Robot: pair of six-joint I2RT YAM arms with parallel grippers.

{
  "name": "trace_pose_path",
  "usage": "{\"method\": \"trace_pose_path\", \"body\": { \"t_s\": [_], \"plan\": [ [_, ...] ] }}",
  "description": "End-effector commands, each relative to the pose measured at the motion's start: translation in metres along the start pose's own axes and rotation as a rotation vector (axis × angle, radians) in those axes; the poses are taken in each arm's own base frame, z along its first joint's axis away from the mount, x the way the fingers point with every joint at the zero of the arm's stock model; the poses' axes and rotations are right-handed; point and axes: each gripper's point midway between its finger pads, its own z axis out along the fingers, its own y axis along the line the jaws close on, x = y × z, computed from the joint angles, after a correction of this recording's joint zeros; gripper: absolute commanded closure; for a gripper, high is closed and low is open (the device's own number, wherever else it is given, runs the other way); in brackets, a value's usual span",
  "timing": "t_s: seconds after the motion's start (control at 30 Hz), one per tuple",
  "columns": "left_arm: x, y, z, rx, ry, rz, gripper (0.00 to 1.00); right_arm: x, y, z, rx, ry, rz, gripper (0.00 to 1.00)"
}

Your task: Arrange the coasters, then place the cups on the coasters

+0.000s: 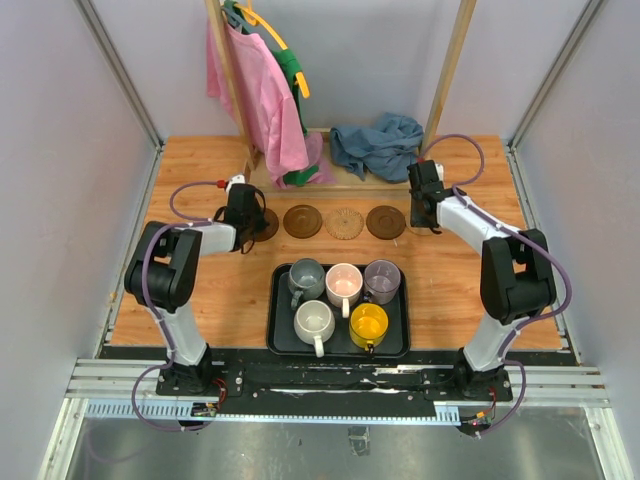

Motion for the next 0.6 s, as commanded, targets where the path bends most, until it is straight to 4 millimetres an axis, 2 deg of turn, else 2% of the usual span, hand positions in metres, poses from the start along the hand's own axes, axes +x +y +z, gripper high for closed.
{"method": "trace_pose_path", "body": {
  "t_s": [0.0,0.3,0.57],
  "plan": [
    [-0.006,0.004,-0.019,-0.016,0.009,0.022,0.99,-0.012,-0.005,0.006,0.005,-0.011,0.041,0.76],
    [-0.043,-0.010,-0.051,0.028,-0.082,0.007,0.99,-0.017,-0.008,0.025,-0.032,0.010,0.069,0.82],
    [-0.046,-0.012,-0.064,0.055,-0.100,0.000,0.99,-0.018,0.003,0.047,-0.083,0.025,0.055,0.84]
  ]
}}
